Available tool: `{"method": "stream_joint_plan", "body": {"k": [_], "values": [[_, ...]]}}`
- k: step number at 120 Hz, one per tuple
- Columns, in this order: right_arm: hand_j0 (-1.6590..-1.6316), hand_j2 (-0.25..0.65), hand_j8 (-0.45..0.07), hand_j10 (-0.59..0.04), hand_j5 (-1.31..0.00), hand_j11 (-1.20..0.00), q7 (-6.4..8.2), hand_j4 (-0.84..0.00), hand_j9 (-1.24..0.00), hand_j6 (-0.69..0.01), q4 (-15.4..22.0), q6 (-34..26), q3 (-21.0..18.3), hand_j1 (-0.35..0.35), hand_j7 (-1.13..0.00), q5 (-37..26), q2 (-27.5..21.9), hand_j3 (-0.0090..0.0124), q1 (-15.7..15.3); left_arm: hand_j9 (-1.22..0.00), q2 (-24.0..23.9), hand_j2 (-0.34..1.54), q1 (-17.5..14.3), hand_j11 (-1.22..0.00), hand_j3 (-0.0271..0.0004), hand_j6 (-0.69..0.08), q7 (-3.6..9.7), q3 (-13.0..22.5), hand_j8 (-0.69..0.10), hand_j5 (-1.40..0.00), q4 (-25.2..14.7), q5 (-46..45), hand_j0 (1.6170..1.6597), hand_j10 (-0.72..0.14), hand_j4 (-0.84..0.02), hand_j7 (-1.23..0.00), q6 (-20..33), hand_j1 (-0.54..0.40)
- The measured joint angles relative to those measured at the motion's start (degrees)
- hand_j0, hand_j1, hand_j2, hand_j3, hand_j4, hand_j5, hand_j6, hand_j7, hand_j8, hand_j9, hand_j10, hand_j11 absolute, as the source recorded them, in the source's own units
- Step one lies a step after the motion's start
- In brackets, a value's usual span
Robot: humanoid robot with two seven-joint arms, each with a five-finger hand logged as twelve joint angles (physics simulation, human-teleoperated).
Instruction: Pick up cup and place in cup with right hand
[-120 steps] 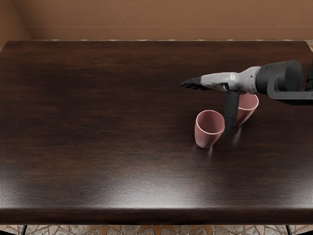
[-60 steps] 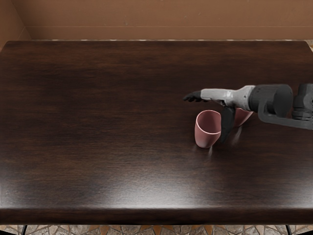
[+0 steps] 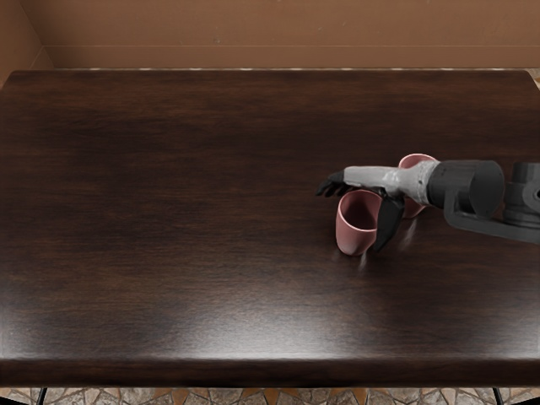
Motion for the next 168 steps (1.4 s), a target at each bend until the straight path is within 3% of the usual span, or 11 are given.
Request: {"method": "stream_joint_plan", "body": {"k": [56, 76, 89, 107, 124, 126, 127, 136, 145, 149, 168], "values": [[-1.658, -0.057, -0.306, -0.301, -0.39, -0.39, -0.16, -0.302, -0.39, -0.303, 0.0, -1.1, -0.1, 0.006, -0.39, -2.1, -0.1, 0.0, -1.0, 0.0, 0.0, 0.0, 0.0, 0.0, 0.0, 0.0, 0.0, 0.0, 0.0, 0.0, 0.0, 0.0, 1.6581, 0.0, 0.0, 0.0, 0.0, 0.349], [-1.658, -0.06, -0.25, -0.317, -0.42, -0.43, -0.21, -0.343, -0.43, -0.339, -0.2, -1.4, 0.0, 0.041, -0.43, -3.0, -0.1, 0.0, -1.8, 0.0, 0.0, 0.0, 0.0, 0.0, -0.0001, 0.0, 0.0, 0.0, 0.0, 0.0, 0.0, 0.0, 1.6581, 0.0, 0.0, 0.0, 0.0, 0.349], [-1.6579, -0.066, -0.276, -0.324, -0.46, -0.47, -0.48, -0.378, -0.47, -0.369, -0.2, -1.4, 0.3, 0.081, -0.47, -3.2, -0.1, -0.0002, -2.0, 0.0, 0.0, 0.0, 0.0, 0.0, -0.0001, 0.0, 0.0, 0.0, 0.0, 0.0, 0.0, 0.0, 1.6581, 0.0, 0.0, 0.0, 0.0, 0.349], [-1.6571, 0.006, -0.279, -0.34, -0.53, -0.53, -1.33, -0.407, -0.53, -0.393, -0.2, -1.3, 0.6, 0.088, -0.52, -3.0, -0.2, -0.0001, -1.9, 0.0, 0.0, 0.0, 0.0, 0.0, -0.0001, 0.0, 0.0, 0.0, 0.0, 0.0, 0.0, 0.0, 1.6581, 0.0, 0.0, 0.0, 0.0, 0.349], [-1.6559, 0.026, -0.248, -0.321, -0.6, -0.59, -2.18, -0.438, -0.59, -0.369, -0.2, -1.1, 0.7, 0.099, -0.58, -2.9, -0.1, 0.0001, -1.5, 0.0, 0.0, 0.0, 0.0, 0.0, 0.0, 0.0, 0.0, 0.0, 0.0, 0.0, 0.0, 0.0, 1.6581, 0.0, 0.0, 0.0, 0.0, 0.349], [-1.6558, 0.025, -0.245, -0.315, -0.61, -0.6, -2.24, -0.442, -0.6, -0.367, -0.2, -1.1, 0.7, 0.099, -0.59, -2.9, -0.1, 0.0009, -1.5, 0.0, 0.0, 0.0, 0.0, 0.0, 0.0, 0.0, 0.0, 0.0, 0.0, 0.0, 0.0, 0.0, 1.6581, 0.0, 0.0, 0.0, 0.0, 0.349], [-1.6558, 0.027, -0.244, -0.315, -0.61, -0.6, -2.27, -0.444, -0.6, -0.366, -0.2, -1.1, 0.7, 0.098, -0.59, -2.9, -0.1, 0.0001, -1.5, 0.0, 0.0, 0.0, 0.0, 0.0, 0.0, 0.0, 0.0, 0.0, 0.0, 0.0, 0.0, 0.0, 1.6581, 0.0, 0.0, 0.0, 0.0, 0.349], [-1.6555, 0.025, -0.231, -0.306, -0.64, -0.63, -2.43, -0.455, -0.63, -0.36, -0.2, -1.0, 0.7, 0.097, -0.61, -2.9, 0.0, 0.0006, -1.4, 0.0, 0.0, 0.0, 0.0, 0.0, 0.0, 0.0, 0.0, 0.0, 0.0, 0.0, 0.0, 0.0, 1.6581, 0.0, 0.0, 0.0, 0.0, 0.349], [-1.6549, 0.022, -0.225, -0.302, -0.66, -0.65, -2.54, -0.462, -0.65, -0.363, -0.3, -0.9, 0.8, 0.09, -0.63, -2.8, -0.1, -0.0003, -1.1, 0.0, 0.0, 0.0, 0.0, 0.0, 0.0, 0.0, 0.0, 0.0, 0.0, 0.0, 0.0, 0.0, 1.6581, 0.0, 0.0, 0.0, 0.0, 0.349], [-1.6548, 0.023, -0.224, -0.301, -0.67, -0.65, -2.58, -0.464, -0.66, -0.363, -0.3, -0.9, 0.9, 0.088, -0.64, -2.6, -0.1, 0.0005, -0.9, 0.0, 0.0, 0.0, 0.0, 0.0, 0.0, 0.0, 0.0, 0.0, 0.0, 0.0, 0.0, 0.0, 1.6581, 0.0, 0.0, 0.0, 0.0, 0.349], [-1.6552, 0.036, -0.218, -0.292, -0.7, -0.68, -2.97, -0.466, -0.68, -0.361, -0.4, 0.3, 0.9, 0.09, -0.65, 0.9, -0.1, 0.0012, 2.3, 0.0, 0.0, 0.0, 0.0, 0.0, 0.0, 0.0, 0.0, 0.0, 0.0, 0.0, 0.0, 0.0, 1.6581, 0.0, 0.0, 0.0, 0.0, 0.349]]}}
